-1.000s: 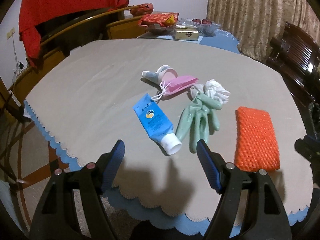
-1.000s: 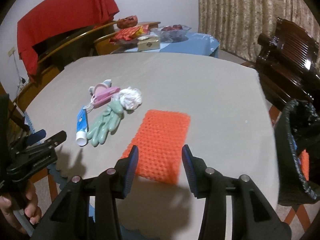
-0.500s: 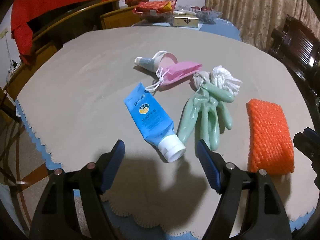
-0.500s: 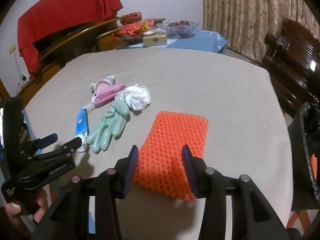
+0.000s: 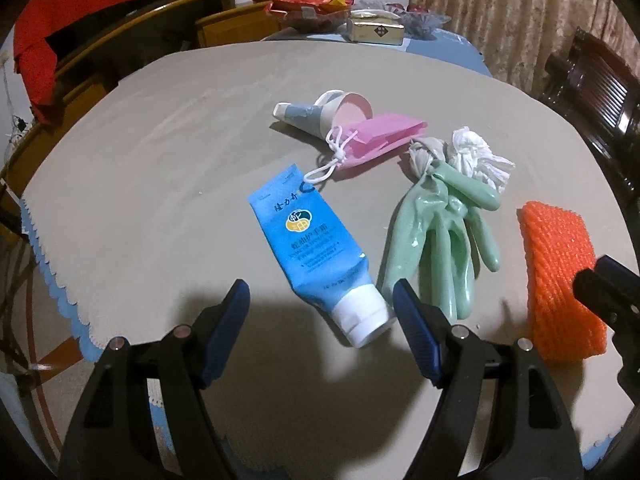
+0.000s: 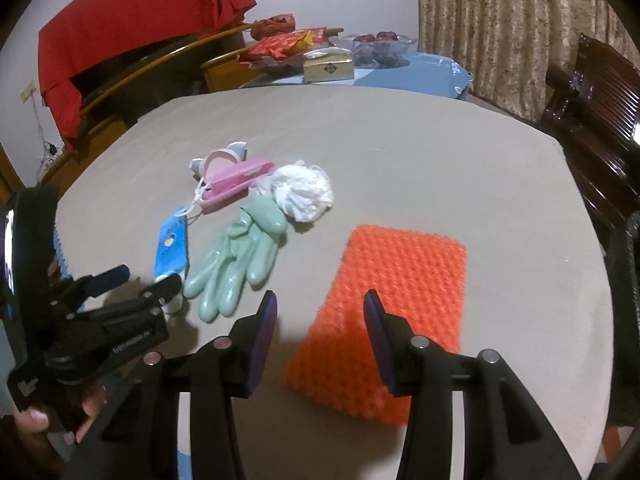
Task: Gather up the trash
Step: 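Grasp the blue hand-cream tube with the left tool while the right grasps the green glove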
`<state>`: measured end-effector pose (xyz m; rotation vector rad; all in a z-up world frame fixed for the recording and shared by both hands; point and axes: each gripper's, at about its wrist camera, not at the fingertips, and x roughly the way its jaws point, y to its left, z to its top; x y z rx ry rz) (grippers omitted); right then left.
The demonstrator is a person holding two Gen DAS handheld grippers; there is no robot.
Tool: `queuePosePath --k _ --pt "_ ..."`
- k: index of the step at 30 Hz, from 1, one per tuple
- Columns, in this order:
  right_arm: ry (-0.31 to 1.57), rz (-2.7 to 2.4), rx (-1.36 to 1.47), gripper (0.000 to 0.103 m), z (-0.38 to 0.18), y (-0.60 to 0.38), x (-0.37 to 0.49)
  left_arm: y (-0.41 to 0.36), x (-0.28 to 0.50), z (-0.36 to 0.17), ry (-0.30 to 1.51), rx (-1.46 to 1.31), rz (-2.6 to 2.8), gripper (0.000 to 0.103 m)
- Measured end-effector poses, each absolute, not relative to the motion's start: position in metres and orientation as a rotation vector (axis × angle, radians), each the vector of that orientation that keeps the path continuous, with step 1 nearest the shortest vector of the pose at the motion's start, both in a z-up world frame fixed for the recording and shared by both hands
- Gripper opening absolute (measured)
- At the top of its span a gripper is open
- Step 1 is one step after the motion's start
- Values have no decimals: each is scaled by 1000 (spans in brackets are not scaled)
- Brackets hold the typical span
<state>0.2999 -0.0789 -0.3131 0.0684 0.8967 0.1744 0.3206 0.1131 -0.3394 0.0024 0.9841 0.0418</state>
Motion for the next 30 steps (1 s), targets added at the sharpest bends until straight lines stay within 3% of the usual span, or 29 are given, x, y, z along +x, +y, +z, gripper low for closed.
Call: queuePosePath --k 13,14,17,25,30 --pt "888 199 43 45 -317 -39 336 127 341 -351 1007 -16 -17 72" --pt "889 198 42 45 -318 -38 337 129 342 -353 1005 -13 -11 67" --pt "894 196 34 45 -321 -35 340 134 343 -355 1013 -34 -46 39" --pt "910 209 28 46 -329 -18 344 151 338 -350 987 -36 -20 35" --pt "926 207 7 57 -339 -4 347 166 334 -344 965 -35 -2 35"
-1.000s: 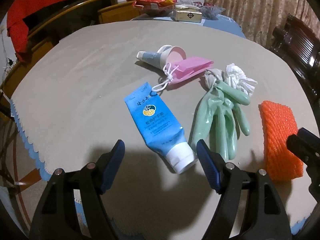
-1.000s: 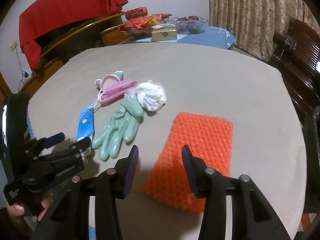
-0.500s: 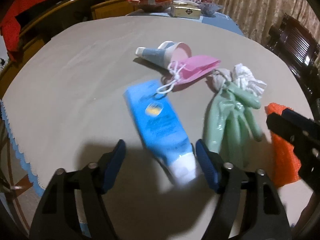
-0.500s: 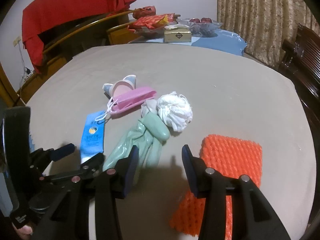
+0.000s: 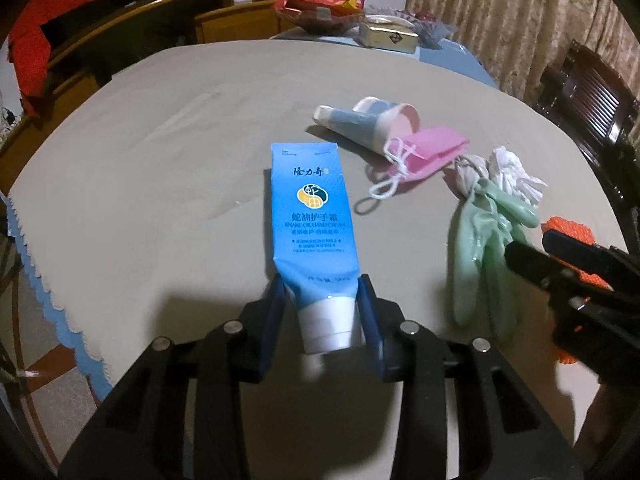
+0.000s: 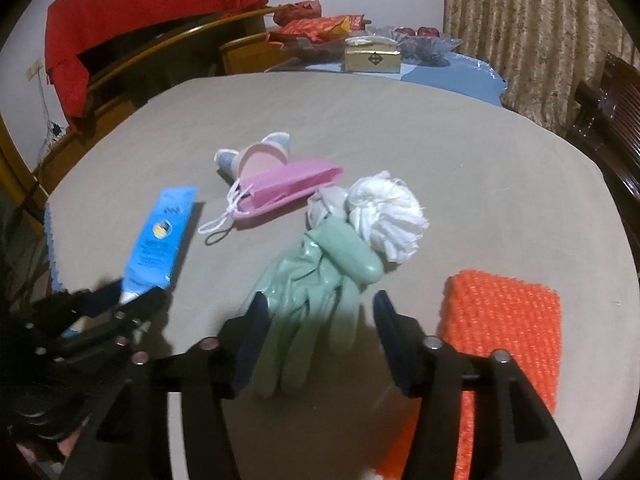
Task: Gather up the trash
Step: 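Grasp the blue hand-cream tube with the left tool while the right grasps the green glove, then carry the tube and glove in both tools over the trash bin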
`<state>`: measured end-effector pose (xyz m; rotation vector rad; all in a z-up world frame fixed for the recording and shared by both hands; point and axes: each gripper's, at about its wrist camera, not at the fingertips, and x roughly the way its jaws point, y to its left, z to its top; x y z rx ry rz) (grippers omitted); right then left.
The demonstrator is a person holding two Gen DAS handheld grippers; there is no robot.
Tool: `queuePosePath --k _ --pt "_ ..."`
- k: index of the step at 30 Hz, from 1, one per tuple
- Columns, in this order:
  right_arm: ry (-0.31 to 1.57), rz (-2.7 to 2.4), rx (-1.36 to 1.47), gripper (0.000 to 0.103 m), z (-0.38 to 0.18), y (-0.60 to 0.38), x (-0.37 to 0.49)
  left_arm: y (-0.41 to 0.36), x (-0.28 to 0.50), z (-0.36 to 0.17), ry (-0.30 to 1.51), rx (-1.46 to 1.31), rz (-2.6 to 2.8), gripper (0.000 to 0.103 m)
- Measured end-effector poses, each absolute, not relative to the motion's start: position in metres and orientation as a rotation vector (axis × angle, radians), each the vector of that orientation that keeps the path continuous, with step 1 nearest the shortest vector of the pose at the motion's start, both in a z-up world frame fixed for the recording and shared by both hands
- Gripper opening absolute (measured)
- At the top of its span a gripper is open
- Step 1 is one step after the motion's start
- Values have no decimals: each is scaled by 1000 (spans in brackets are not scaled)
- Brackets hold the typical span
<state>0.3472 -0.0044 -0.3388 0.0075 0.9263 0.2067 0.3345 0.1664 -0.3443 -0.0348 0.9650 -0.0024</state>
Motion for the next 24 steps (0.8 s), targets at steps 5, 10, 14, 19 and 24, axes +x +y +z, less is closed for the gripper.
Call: queuePosePath --k 5,10,14,19,24 --pt "981 224 6 37 -356 3 351 177 336 -345 971 -45 11 35" --pt "984 242 27 12 -352 -2 350 176 334 -342 969 -46 10 35" --pt "961 259 37 9 -336 -6 342 170 330 -335 959 -44 6 35" --pt "923 293 44 9 -308 -10 325 164 317 -319 944 -43 5 35" --pt "898 309 51 8 -287 -19 311 153 302 -307 935 -32 -1 35"
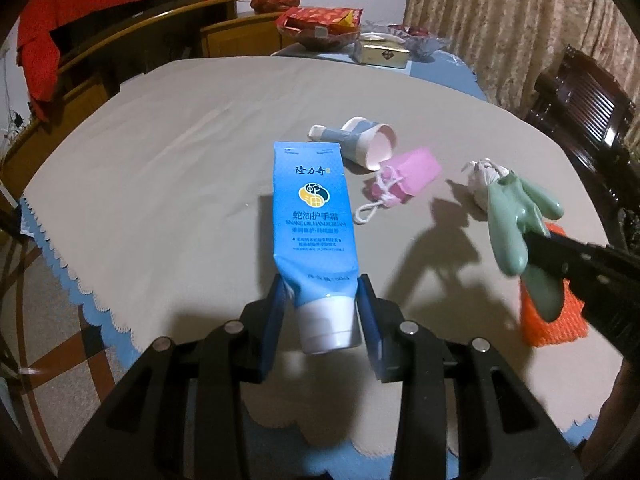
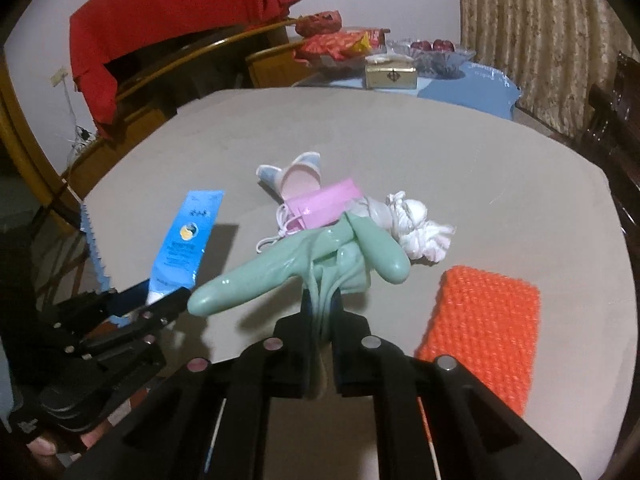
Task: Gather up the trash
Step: 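Carry the tube and glove in both tools over the trash bin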
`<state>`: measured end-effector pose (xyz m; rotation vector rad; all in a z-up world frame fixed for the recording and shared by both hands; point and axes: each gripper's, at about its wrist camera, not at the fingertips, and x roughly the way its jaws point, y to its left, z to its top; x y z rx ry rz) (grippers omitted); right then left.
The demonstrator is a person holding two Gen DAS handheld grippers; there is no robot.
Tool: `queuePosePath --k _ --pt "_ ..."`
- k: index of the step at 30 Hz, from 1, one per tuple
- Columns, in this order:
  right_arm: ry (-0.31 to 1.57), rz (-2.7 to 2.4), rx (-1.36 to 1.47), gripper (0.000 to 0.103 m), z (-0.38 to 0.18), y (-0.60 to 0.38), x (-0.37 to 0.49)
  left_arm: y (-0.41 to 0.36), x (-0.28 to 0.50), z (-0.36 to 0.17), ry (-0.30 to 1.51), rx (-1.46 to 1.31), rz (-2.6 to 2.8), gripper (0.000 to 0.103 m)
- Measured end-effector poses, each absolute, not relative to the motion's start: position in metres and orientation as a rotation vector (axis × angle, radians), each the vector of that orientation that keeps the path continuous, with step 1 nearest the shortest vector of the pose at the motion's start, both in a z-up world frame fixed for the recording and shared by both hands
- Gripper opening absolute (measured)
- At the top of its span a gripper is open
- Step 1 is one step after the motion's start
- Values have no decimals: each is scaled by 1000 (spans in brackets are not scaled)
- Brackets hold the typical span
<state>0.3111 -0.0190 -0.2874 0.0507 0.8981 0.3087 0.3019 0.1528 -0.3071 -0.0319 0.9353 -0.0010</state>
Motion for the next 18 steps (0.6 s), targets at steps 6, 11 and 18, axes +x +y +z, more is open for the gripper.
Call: queuePosePath --k 6,11,18 --pt "847 317 48 8 -258 -31 296 141 288 -290 914 -26 -8 34" --pt "807 302 46 8 -236 -45 287 128 278 -274 894 -13 -22 34" --pt "784 252 64 8 -222 -80 274 97 268 -251 864 1 -62 34"
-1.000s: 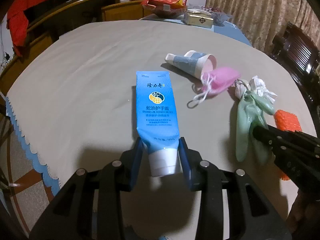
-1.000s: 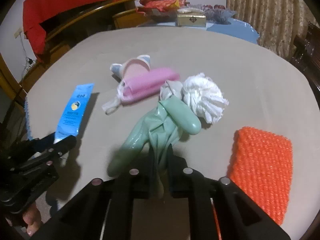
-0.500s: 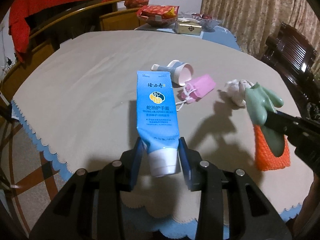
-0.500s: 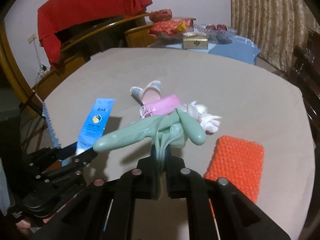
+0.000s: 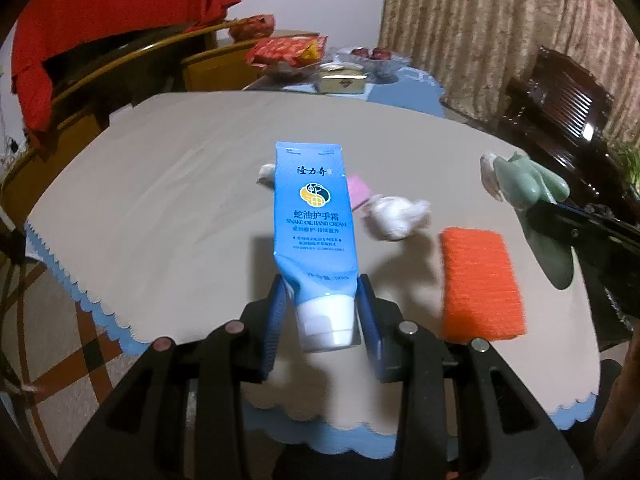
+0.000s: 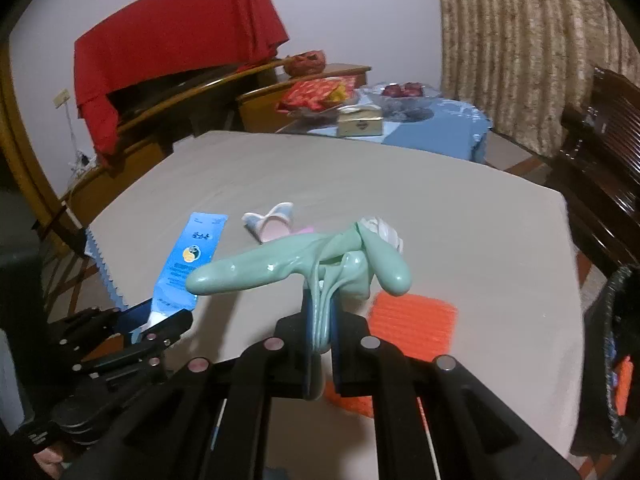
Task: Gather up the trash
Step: 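Carry the tube and glove in both tools over the trash bin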
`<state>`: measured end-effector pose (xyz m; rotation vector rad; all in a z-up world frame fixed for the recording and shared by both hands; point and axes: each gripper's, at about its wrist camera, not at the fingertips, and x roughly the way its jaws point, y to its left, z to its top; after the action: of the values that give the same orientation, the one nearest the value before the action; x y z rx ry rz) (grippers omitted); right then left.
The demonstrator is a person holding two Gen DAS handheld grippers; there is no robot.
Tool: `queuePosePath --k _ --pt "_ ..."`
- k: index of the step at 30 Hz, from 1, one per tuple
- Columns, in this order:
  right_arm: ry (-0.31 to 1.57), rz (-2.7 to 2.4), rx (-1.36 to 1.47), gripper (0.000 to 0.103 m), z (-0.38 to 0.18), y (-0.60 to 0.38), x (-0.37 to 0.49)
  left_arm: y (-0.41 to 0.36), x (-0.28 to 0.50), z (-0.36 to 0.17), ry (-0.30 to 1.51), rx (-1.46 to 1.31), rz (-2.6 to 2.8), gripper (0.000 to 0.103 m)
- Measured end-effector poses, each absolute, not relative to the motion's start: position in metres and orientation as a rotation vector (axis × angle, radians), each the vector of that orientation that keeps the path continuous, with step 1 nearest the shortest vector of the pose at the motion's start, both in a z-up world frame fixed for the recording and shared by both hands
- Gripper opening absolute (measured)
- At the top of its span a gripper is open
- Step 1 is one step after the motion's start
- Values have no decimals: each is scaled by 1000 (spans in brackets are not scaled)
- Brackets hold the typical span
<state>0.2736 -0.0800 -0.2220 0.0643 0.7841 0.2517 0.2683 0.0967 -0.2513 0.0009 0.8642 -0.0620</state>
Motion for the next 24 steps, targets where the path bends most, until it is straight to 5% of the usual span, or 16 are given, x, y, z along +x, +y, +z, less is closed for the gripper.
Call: queuePosePath --k 24 --pt "721 2 90 8 -195 -248 209 -60 229 -213 826 75 -249 34"
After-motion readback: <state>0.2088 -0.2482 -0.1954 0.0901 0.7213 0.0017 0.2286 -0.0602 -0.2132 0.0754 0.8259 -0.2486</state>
